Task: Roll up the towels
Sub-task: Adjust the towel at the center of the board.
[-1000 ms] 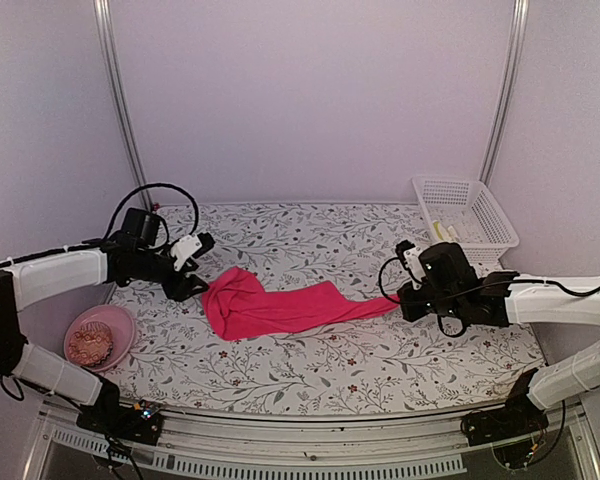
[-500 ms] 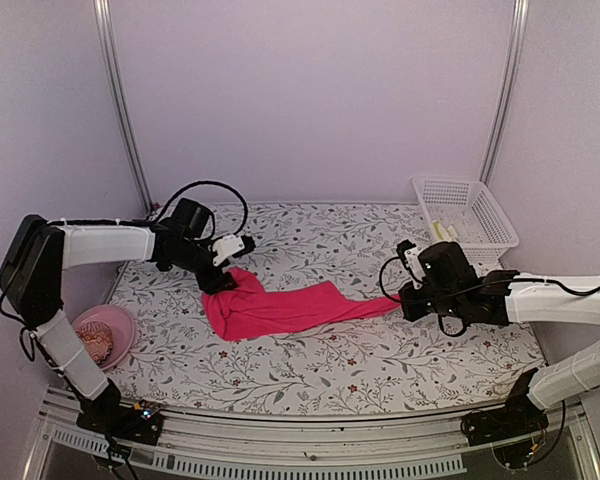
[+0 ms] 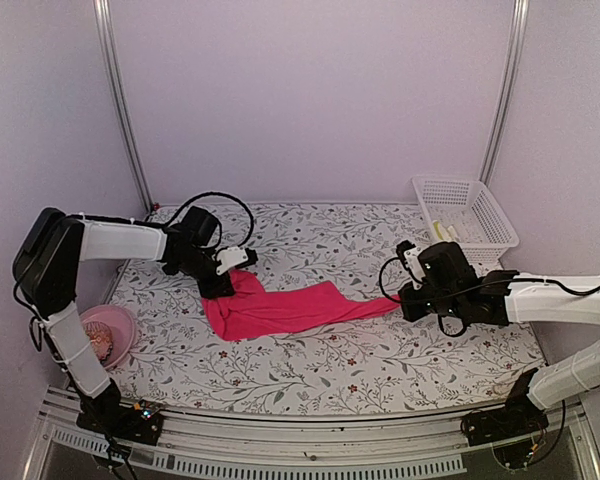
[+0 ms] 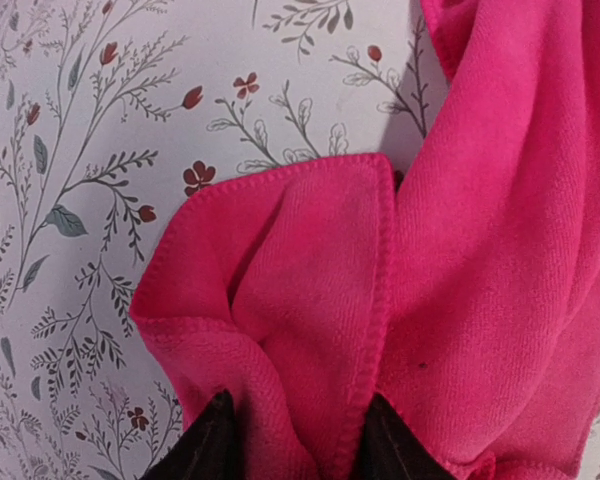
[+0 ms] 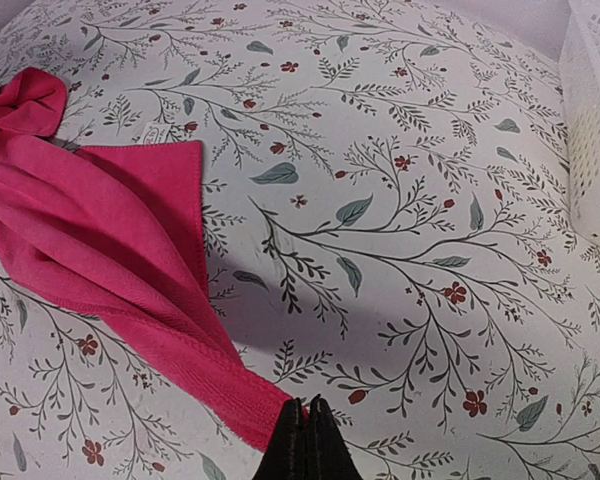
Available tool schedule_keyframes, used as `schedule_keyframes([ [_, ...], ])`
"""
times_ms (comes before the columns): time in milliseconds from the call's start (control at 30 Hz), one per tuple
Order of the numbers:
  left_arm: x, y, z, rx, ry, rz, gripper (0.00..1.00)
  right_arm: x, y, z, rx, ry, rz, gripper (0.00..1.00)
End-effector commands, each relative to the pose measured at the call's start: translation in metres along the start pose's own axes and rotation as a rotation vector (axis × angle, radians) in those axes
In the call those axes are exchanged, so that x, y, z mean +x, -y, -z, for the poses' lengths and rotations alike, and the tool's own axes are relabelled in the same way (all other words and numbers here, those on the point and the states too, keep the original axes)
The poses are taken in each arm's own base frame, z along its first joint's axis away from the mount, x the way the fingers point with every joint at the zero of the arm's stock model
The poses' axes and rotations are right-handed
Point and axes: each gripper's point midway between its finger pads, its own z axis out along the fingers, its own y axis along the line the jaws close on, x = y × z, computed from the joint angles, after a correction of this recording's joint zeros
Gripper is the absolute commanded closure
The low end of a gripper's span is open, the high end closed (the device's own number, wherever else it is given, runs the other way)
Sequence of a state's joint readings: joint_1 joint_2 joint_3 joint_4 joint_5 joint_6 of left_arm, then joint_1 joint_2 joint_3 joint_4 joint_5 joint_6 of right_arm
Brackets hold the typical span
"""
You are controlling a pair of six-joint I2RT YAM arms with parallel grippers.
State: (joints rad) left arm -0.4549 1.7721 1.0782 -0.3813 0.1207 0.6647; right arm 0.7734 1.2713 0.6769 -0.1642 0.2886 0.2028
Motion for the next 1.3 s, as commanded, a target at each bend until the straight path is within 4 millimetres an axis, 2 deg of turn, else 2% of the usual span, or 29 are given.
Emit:
schedule_keyframes([
  [0, 0.008, 0.004, -0.007, 0.013, -0.051, -0.024, 0.60, -0.008, -0.001, 0.000, -0.008, 0.018, -0.019, 0.98],
  [33, 0.009, 0.003, -0.008, 0.005, -0.056, -0.019, 0.66, -0.008, -0.002, 0.000, -0.008, 0.018, -0.019, 0.98],
  [167, 0.005, -0.021, -0.005, -0.110, -0.060, 0.030, 1.00, -0.008, -0.001, 0.000, -0.005, 0.020, -0.023, 0.98],
  [267, -0.010, -0.051, 0.014, -0.224, 0.012, 0.106, 1.00, -0.007, 0.005, -0.001, 0.029, 0.017, -0.026, 0.98],
  [333, -0.024, -0.073, 0.038, -0.276, 0.109, 0.169, 1.00, -0.007, 0.012, 0.000, 0.068, 0.014, -0.032, 0.98],
  [400, -0.038, -0.095, 0.074, -0.317, 0.230, 0.231, 1.00, -0.008, 0.019, 0.002, 0.097, 0.016, -0.047, 0.98],
  [500, -0.039, -0.114, 0.115, -0.324, 0.352, 0.315, 1.00, -0.009, 0.030, 0.005, 0.117, 0.022, -0.071, 0.98],
  [567, -0.031, -0.116, 0.129, -0.327, 0.368, 0.335, 1.00, -0.010, 0.037, 0.007, 0.127, 0.027, -0.085, 0.98],
  [667, -0.012, -0.103, 0.132, -0.309, 0.353, 0.332, 0.99, -0.011, 0.043, 0.011, 0.136, 0.040, -0.097, 0.98],
  [767, 0.011, -0.076, 0.121, -0.245, 0.310, 0.325, 0.89, -0.012, 0.046, 0.013, 0.140, 0.045, -0.100, 0.98],
  [933, 0.041, -0.013, 0.102, -0.055, 0.256, 0.302, 0.71, -0.012, 0.052, 0.019, 0.156, 0.049, -0.104, 0.98],
  [1000, 0.058, 0.004, 0.095, -0.024, 0.205, 0.312, 0.63, -0.012, 0.054, 0.022, 0.163, 0.055, -0.107, 0.98],
  [1100, 0.076, 0.014, 0.089, -0.015, 0.132, 0.304, 0.55, -0.012, 0.058, 0.026, 0.172, 0.058, -0.107, 0.98],
  [1167, 0.076, 0.016, 0.090, -0.001, 0.125, 0.287, 0.54, -0.012, 0.058, 0.027, 0.173, 0.061, -0.108, 0.98],
  [1233, 0.064, 0.017, 0.095, 0.026, 0.177, 0.240, 0.51, -0.013, 0.058, 0.027, 0.169, 0.062, -0.106, 0.98],
  [1267, 0.054, 0.015, 0.100, 0.032, 0.214, 0.211, 0.46, -0.013, 0.058, 0.027, 0.168, 0.062, -0.105, 0.98],
])
